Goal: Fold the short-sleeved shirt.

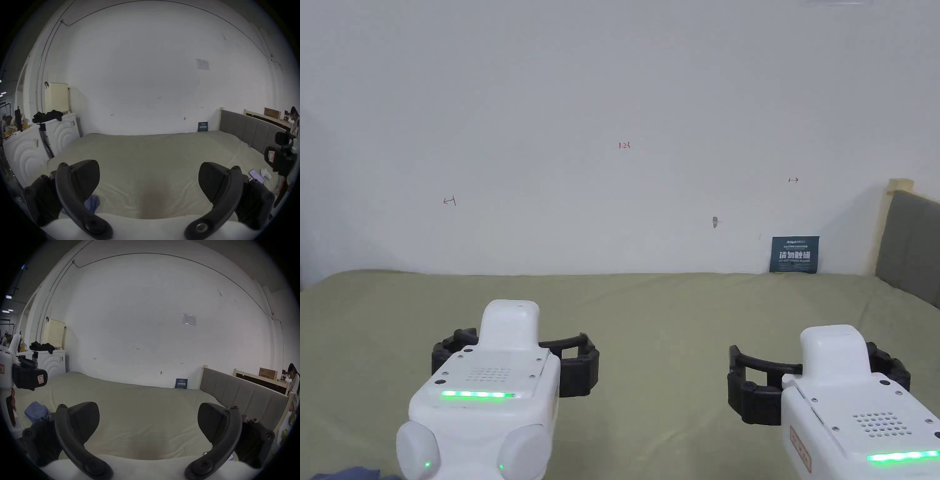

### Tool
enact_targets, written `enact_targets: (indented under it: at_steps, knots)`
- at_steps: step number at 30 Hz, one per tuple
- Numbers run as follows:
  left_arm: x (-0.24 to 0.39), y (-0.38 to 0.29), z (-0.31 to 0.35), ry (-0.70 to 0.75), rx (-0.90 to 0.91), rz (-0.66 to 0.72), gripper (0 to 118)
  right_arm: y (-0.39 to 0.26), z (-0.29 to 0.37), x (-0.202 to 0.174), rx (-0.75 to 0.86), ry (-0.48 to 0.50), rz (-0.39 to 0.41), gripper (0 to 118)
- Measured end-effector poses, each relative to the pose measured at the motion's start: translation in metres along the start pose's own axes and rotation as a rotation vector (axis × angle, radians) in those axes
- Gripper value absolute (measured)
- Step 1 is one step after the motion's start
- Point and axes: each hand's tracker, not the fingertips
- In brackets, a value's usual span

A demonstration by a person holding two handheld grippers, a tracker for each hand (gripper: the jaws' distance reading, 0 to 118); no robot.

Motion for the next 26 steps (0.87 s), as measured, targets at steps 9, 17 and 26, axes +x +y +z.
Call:
enact_targets:
  at_steps: [9,17,26]
  knots:
    - [-0.001,-0.009,-0.004,-0.029,-0.002,-0.036,118,0.001,0.0,0.002,-0.003,0.011,-0.009,118]
    - [0.002,-0.025,-0.005,-0.096,-0.051,-0.007,118,-0.007,-0.003,0.003,-0.023,0.016,-0.023,118]
    - [0.003,-0.017,0.002,-0.043,0.02,0.007,110,-0.002,-0.004,0.003,-0.018,0.025,-0.019,118]
